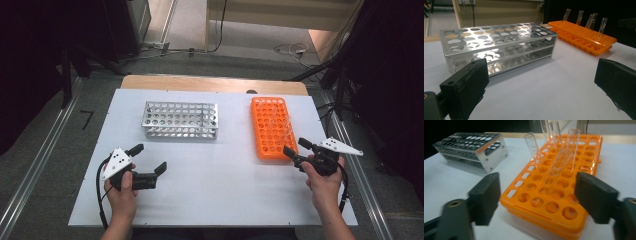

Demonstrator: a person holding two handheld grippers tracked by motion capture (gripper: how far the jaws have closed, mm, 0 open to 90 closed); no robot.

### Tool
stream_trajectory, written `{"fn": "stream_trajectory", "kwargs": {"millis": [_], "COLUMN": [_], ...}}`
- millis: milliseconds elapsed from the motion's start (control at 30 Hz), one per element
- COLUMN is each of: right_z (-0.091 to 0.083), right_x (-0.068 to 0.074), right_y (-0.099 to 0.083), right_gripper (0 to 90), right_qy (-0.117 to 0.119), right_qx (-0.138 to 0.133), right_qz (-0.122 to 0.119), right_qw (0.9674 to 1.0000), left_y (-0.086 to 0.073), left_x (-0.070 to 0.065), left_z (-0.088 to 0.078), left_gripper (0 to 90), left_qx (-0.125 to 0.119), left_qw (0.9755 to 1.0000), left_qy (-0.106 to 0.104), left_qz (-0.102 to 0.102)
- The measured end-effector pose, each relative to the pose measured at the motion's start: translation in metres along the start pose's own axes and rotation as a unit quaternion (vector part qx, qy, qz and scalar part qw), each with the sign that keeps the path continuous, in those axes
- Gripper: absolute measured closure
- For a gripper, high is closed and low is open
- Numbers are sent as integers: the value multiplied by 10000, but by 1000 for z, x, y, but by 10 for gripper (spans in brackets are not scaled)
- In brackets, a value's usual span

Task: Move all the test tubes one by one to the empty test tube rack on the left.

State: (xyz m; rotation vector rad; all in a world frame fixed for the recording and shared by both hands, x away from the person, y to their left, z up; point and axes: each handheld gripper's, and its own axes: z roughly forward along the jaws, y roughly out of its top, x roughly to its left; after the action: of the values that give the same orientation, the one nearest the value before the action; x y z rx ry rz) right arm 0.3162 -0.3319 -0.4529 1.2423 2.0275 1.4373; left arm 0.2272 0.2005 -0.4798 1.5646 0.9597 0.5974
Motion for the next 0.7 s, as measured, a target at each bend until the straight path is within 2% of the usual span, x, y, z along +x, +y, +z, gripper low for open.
{"fn": "stream_trajectory", "kwargs": {"millis": [67,100,200,333,600,700], "right_z": [10,15,29,42,55,59], "right_x": [-3,-3,-4,-5,-6,-5], "right_y": [0,0,-1,-2,-7,-7], "right_gripper": [346,378,430,506,617,699], "right_qy": [-61,-175,-376,-489,-326,-393], "right_qx": [110,176,270,296,161,122], "right_qz": [224,307,374,385,448,335], "right_qw": [9997,9992,9982,9976,9983,9986], "left_y": [0,-1,0,0,-2,-2], "left_x": [0,0,-1,-3,-2,-3], "left_z": [1,1,3,2,3,4], "left_gripper": [0,0,0,0,0,0], "left_qx": [34,37,51,93,161,187], "left_qw": [10000,10000,10000,9999,9999,9998], "left_qy": [-2,0,-8,-3,43,34], "left_qz": [6,5,39,72,46,60]}}
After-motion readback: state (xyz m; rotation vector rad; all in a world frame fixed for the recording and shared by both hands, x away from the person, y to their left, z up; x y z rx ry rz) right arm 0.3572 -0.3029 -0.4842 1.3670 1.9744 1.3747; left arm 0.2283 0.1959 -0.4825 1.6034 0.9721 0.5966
